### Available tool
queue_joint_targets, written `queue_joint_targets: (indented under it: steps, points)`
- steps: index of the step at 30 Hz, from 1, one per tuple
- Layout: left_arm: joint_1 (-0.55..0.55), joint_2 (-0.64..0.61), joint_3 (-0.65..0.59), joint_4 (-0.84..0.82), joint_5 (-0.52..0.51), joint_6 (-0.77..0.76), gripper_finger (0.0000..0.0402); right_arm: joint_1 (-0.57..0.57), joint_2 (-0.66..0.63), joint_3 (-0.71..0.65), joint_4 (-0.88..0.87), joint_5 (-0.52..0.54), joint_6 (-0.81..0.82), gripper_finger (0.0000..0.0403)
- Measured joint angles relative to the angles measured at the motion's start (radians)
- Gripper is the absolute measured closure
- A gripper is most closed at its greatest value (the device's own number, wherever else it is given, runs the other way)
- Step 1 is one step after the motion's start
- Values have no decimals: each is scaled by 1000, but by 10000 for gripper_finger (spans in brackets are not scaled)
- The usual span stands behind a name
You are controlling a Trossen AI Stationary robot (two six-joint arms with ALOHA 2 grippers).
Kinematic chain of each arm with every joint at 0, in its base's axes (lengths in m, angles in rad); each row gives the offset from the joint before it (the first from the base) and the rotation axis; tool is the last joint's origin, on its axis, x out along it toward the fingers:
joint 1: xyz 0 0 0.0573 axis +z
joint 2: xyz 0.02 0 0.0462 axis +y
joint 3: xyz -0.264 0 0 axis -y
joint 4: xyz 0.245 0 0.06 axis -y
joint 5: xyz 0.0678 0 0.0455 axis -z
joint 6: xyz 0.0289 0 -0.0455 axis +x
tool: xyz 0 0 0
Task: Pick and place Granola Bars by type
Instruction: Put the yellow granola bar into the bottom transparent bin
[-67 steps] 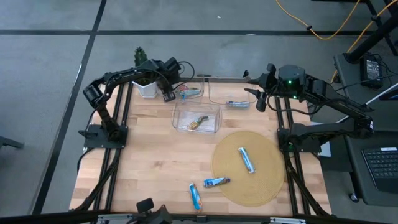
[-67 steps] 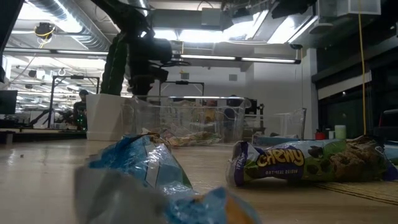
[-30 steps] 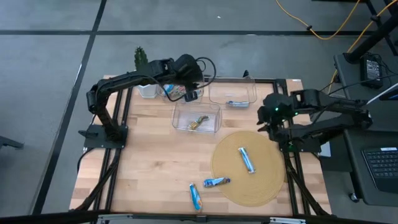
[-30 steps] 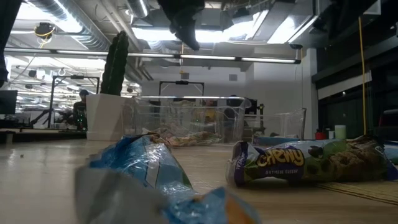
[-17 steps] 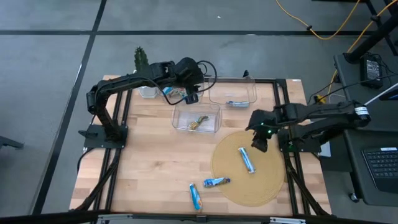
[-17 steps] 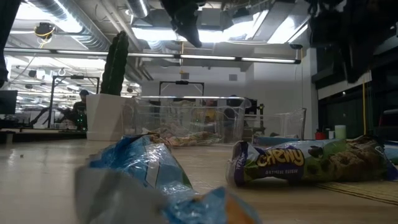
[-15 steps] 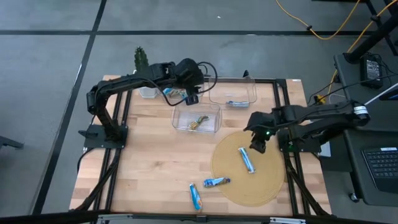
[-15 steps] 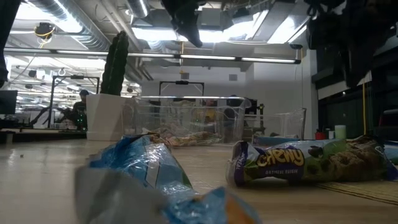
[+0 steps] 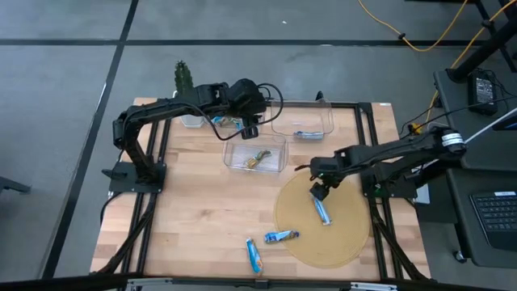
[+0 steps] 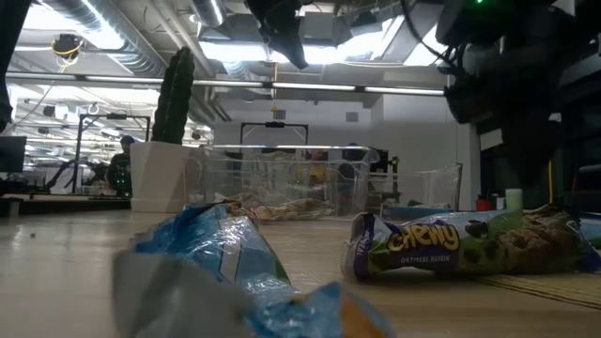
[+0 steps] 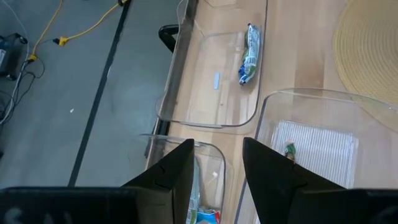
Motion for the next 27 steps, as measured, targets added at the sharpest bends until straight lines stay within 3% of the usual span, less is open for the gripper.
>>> queue_joint_targets:
  steps: [18, 27]
  points:
    - [0, 0, 0, -2, 16, 0, 272, 70, 234, 0, 120, 8, 65, 183]
    - [0, 0, -1, -3, 16, -4, 272, 70, 242, 0, 121, 11, 29, 261]
